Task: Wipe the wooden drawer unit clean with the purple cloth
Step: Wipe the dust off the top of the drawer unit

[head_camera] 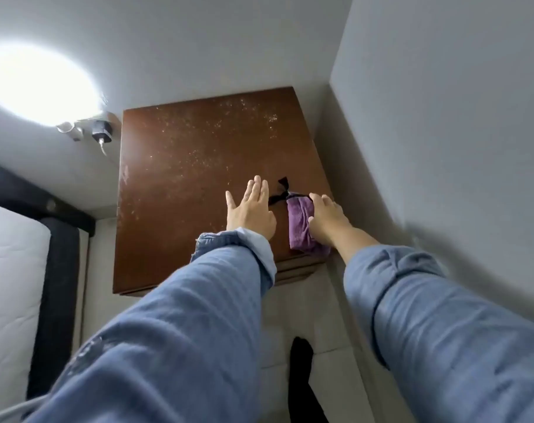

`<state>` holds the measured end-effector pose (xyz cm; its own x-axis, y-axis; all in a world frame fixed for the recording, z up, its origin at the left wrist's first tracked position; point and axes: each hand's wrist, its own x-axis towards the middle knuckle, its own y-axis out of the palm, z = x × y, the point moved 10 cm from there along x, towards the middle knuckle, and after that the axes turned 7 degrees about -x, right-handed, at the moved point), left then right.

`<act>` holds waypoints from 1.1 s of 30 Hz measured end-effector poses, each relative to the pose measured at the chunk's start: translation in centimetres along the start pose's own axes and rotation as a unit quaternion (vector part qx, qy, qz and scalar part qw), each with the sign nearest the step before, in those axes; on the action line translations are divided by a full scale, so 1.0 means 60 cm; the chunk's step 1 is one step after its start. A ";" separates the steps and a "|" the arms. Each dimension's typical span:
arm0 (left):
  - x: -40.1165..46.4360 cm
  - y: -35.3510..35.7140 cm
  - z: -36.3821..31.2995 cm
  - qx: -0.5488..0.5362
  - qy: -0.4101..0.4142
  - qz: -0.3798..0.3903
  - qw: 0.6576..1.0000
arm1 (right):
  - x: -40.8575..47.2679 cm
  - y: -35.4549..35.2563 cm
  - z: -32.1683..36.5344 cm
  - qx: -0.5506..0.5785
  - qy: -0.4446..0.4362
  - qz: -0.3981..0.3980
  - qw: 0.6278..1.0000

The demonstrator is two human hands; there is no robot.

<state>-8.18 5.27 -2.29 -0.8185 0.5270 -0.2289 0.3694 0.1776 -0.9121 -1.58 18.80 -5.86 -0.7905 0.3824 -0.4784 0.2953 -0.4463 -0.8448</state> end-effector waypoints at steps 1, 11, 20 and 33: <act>0.004 0.014 0.001 0.002 -0.012 0.023 1.000 | 0.000 0.010 -0.012 0.003 0.018 0.010 1.000; 0.016 0.096 0.006 0.064 -0.071 0.182 0.979 | 0.041 0.015 -0.044 0.112 0.058 -0.031 0.992; 0.041 0.059 0.001 0.083 -0.081 0.170 0.979 | 0.056 0.005 -0.027 0.302 0.088 0.012 0.949; 0.210 -0.032 0.047 0.012 -0.064 0.098 0.993 | 0.270 -0.224 0.062 0.306 -0.009 -0.067 0.949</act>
<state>-20.44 9.22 -4.39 -0.7812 0.4397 -0.4432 0.5181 0.0605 -0.8532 -20.37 27.97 -1.34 -0.8102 0.4574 -0.3665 -0.1722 -0.7834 -0.5971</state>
